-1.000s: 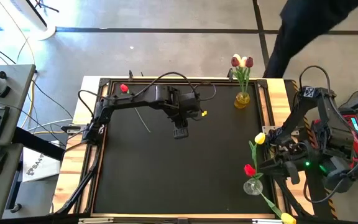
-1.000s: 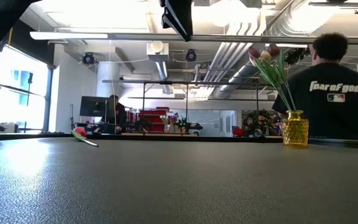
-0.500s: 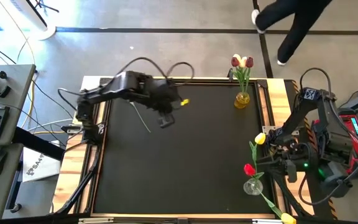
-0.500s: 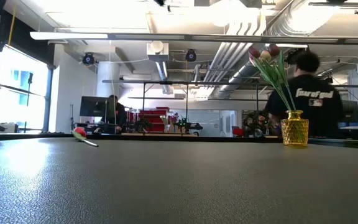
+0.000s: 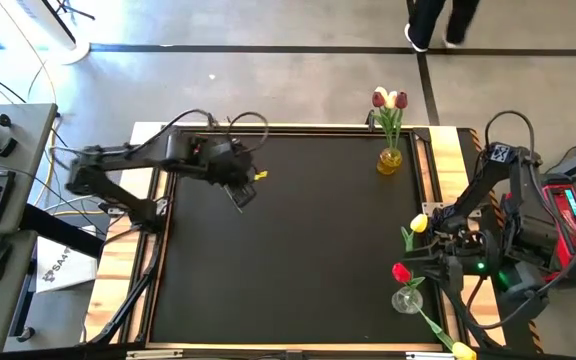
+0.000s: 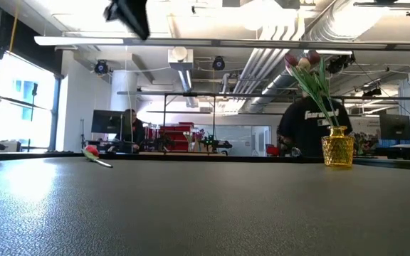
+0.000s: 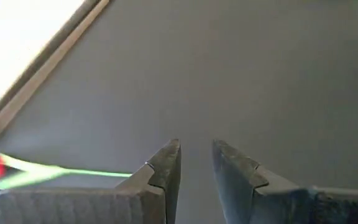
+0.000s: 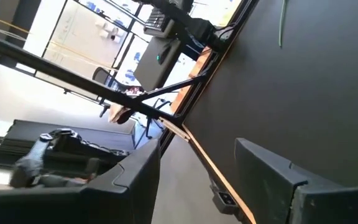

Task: Sort flowers into vase by color
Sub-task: Put the red flower into the transparent flower vase

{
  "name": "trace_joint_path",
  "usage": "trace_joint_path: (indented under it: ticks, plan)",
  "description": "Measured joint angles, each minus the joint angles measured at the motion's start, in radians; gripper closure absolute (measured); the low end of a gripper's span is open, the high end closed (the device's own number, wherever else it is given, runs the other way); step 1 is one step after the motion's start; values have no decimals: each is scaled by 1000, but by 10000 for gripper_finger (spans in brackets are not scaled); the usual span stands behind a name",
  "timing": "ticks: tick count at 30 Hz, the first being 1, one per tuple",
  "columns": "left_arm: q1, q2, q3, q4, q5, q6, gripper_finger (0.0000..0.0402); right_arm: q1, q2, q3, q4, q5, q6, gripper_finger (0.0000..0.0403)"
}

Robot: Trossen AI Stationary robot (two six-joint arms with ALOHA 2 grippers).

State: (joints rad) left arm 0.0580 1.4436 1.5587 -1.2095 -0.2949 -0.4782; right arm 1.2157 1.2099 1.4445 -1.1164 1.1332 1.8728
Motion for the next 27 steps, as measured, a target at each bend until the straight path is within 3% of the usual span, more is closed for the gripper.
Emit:
trace_joint_path:
  ticks: [2,5,9,14,21,24,27]
  plan:
    - [23,-83,-163,106,7,-59,323,-7,1,0,0,-1,0,209]
    - [62,-189,-368,225,-77,-176,323,-18,1,0,0,-9,-6,209]
    - [136,-268,-542,291,-186,-343,311,-38,1,0,3,-47,-5,209]
    - [273,-261,-665,302,-224,-602,273,-76,1,0,4,-67,-12,209]
    - [431,-151,-762,470,-195,-622,216,-127,1,0,11,-123,-15,209]
    - [508,-85,-776,478,-197,-701,198,-141,1,0,16,-143,-14,209]
    - [589,-19,-776,503,-129,-746,188,-149,1,0,18,-144,-15,209]
